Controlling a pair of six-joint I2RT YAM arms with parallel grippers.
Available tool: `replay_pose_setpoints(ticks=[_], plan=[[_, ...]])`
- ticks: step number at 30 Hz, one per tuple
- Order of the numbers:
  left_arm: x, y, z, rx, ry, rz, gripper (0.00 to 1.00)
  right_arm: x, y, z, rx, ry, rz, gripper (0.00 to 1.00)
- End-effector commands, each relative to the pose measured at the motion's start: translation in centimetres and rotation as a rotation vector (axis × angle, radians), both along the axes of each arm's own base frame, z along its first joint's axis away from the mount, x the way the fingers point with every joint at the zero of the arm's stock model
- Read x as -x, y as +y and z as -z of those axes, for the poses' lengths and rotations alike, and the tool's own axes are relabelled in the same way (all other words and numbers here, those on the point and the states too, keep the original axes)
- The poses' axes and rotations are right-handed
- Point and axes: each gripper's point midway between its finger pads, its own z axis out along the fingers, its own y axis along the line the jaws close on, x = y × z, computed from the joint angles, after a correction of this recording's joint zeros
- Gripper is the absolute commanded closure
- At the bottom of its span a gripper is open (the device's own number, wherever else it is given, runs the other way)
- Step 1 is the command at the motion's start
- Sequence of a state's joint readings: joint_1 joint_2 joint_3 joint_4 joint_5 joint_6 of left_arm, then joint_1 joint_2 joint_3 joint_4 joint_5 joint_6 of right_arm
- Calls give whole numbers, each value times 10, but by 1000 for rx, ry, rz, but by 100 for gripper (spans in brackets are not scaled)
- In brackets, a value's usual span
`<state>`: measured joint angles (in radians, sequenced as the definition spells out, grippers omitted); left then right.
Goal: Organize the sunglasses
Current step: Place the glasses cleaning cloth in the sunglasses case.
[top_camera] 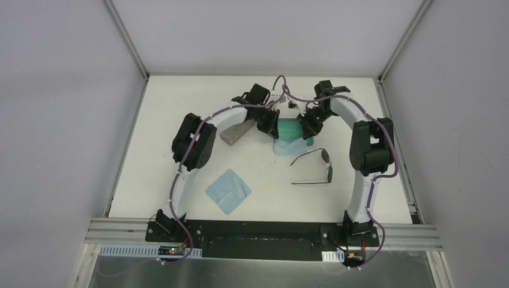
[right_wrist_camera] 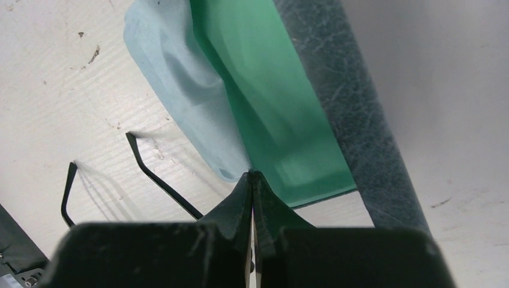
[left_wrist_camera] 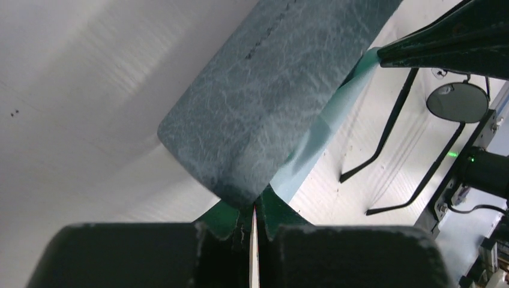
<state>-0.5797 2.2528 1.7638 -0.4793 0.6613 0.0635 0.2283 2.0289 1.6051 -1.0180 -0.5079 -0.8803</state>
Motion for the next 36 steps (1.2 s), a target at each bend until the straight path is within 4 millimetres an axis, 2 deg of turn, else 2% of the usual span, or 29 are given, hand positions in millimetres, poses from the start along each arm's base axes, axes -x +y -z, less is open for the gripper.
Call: replay_pose_setpoints(ticks=[1,10,14,27,36], plan=[[-24,-24,-17,20,-132,-35,100,-20,-9,-7,31,-55,26,100],[-47,-29,-20,-28,-224,-105,100,-38,-19,-3,72,-113,81,100],[-49,-31,-27,-19,-236,-109,100,-42,-17,-4,67,-122,88,100],[-32,-36,-42,24,-204,-85,100,-27,-10,-5,38,-87,77,100],[-10,-40,-30,-3,-183,-55,100,-8,-2,4,44,-58,50,100]])
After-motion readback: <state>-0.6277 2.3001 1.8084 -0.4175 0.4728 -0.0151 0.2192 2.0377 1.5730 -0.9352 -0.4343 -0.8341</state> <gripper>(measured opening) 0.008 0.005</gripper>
